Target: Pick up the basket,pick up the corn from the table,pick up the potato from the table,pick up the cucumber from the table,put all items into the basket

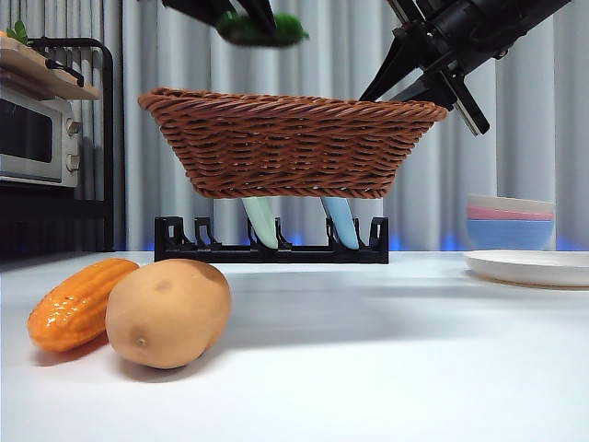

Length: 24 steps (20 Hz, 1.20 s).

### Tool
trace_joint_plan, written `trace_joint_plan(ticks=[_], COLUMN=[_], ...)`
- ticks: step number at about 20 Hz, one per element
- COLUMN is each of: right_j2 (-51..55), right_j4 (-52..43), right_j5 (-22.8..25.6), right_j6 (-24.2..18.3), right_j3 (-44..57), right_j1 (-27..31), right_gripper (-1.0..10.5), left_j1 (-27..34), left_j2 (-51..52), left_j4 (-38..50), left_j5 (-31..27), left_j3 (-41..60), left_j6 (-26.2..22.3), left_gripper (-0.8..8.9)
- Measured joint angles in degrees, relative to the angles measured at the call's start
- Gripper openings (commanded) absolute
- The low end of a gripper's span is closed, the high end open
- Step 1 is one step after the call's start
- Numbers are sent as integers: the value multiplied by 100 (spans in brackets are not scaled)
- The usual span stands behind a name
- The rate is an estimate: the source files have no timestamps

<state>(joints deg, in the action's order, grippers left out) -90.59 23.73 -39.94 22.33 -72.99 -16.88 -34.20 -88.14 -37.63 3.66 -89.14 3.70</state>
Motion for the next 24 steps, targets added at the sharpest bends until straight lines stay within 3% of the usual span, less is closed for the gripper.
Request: trace_joint_plan(ticks=[6,9,18,24], right_j2=[-4,-11,-11,-192], right_j4=[44,20,-17,2], right_j5=[-96,-87,-192,-120], right_j6=[81,85,83,90], right_j3=[0,0,0,-2], right_j1=[0,11,111,546], right_gripper=[-17,-17,-17,-17], left_j1=[-262,-280,-317,-332], left_j2=[-1071,-1113,-920,525], left_j4=[0,-7,-514,-1668], left_j5=[-214,-334,-308,-354], left_j3=[0,0,-315,-627], left_j6=[42,79,76,-26], left_gripper=[28,562,571,571])
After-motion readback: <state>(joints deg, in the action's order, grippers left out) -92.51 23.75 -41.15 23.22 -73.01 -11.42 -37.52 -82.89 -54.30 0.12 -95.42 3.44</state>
